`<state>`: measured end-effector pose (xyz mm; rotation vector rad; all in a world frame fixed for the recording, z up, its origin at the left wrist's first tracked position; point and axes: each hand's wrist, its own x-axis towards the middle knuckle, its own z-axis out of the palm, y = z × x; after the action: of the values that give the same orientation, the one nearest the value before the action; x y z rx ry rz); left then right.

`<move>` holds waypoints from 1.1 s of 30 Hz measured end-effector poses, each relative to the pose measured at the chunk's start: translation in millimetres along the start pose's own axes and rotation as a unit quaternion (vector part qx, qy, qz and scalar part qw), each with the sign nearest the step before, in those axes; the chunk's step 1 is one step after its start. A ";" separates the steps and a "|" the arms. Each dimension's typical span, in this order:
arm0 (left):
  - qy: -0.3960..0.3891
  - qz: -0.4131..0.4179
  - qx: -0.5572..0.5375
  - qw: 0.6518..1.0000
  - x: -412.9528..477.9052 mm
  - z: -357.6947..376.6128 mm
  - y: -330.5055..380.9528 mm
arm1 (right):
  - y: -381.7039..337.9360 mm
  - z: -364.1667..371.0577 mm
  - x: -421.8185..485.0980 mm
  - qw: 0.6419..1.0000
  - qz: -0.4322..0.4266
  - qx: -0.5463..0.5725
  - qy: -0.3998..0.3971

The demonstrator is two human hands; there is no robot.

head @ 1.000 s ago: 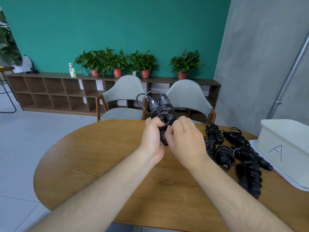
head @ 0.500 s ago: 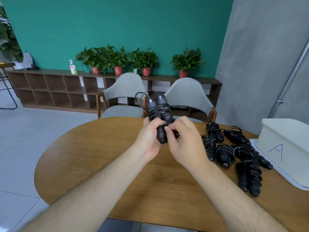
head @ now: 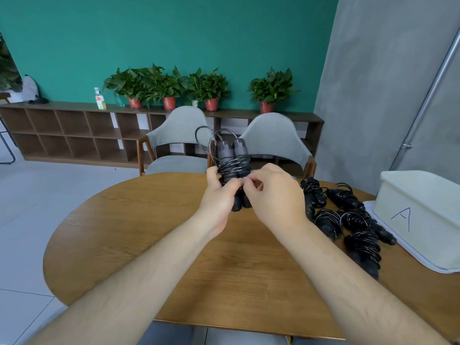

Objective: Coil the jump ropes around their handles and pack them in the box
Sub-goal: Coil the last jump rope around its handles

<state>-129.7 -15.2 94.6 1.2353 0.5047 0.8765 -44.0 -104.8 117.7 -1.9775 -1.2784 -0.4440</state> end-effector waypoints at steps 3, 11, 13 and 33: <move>-0.012 0.027 0.085 0.996 -4.3 -1.9 2.5 | -1.2 -3.8 8.6 0.998 0.031 -0.006 -0.056; -0.032 0.015 0.012 0.999 -5.8 -3.3 7.4 | -3.0 -12.7 22.2 0.990 0.066 0.061 -0.112; -0.035 0.005 0.000 0.999 -8.0 -5.4 4.0 | -3.5 -10.1 21.4 0.990 0.053 0.041 -0.121; -0.080 -0.068 0.038 0.994 -16.4 -12.4 -7.1 | 31.8 -3.0 11.8 0.976 -0.201 -0.076 0.027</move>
<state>-146.5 -21.5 82.3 1.3126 0.4910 0.6428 -10.2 -107.2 114.7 -1.8102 -1.6554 -0.8072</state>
